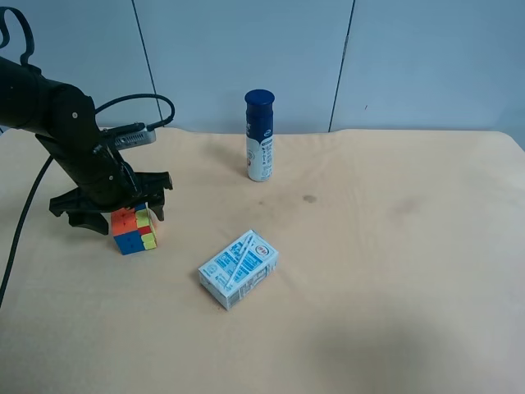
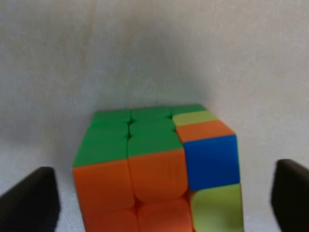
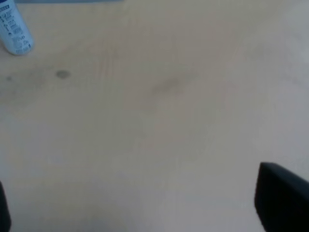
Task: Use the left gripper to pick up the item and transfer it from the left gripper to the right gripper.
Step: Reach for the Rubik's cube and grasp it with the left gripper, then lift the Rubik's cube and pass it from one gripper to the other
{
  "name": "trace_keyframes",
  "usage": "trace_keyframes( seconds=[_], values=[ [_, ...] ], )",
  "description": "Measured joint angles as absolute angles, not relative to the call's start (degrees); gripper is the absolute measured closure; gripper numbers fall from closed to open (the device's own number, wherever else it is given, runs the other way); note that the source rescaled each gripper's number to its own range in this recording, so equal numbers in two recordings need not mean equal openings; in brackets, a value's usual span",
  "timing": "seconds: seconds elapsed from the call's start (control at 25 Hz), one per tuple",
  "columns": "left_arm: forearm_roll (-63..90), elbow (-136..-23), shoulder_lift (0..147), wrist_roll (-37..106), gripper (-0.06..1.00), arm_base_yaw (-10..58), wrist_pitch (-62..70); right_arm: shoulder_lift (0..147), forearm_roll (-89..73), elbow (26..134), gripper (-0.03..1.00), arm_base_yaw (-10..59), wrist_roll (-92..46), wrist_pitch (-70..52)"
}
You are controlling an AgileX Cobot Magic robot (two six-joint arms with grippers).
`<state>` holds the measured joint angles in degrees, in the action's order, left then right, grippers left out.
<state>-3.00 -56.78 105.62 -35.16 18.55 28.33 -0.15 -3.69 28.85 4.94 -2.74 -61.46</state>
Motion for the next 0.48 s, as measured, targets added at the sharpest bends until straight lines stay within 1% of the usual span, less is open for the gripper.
trace_keyframes(
  seconds=[0.12,0.16,0.2,0.48],
  values=[
    [-3.0,-56.78,105.62,-35.16,0.8,18.55,28.34,-0.15,-3.69,28.85,-0.03,4.94,-2.74,-61.46],
    [-3.0,-56.78,105.62,-35.21,0.92,18.55,28.34,-0.15,-3.69,28.85,-0.03,4.94,-2.74,-61.46],
    [-3.03,-56.78,105.62,-35.21,0.94,18.55,28.34,-0.15,-3.69,28.85,-0.03,4.94,-2.74,-61.46],
    [-3.03,-56.78,105.39,-35.21,0.94,18.55,28.4,-0.15,-3.69,28.85,-0.03,4.94,-2.74,-61.46]
  ],
)
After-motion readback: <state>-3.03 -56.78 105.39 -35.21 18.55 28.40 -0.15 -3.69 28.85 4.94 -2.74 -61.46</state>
